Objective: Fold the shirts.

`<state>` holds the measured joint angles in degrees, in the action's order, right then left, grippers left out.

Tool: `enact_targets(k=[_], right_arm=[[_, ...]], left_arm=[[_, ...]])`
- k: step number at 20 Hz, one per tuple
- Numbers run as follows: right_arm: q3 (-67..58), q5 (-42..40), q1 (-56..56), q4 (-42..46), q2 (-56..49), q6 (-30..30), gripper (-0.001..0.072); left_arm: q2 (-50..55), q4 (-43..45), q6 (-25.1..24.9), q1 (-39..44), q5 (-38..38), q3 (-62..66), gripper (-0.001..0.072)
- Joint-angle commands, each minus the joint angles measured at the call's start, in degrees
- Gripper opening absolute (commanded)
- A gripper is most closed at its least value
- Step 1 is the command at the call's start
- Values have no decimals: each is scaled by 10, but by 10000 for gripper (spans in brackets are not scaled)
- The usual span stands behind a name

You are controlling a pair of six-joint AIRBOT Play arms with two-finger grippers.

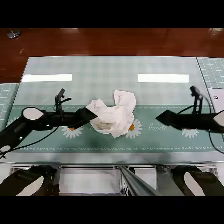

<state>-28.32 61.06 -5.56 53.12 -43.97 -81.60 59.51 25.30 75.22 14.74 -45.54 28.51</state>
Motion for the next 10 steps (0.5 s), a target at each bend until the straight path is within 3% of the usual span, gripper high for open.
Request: enact_targets(k=[1,4,5,6,7,10], right_arm=[[75,-27,53,-44,23,-4,631],[75,-106,129,-41,23,-61,631],[75,-133,143,-41,20,-77,630],[74,-149,153,-46,13,-83,631],[72,-156,157,-58,0,-84,631],[53,-155,157,-77,-55,-67,631]], left_arm=[[44,-65,-28,72,167,13,699],[79,-65,-28,92,187,47,695],[94,-64,-28,92,169,59,578],[109,-61,-63,88,138,71,33],[116,-61,-109,86,118,83,26],[109,-58,-118,35,73,120,26]])
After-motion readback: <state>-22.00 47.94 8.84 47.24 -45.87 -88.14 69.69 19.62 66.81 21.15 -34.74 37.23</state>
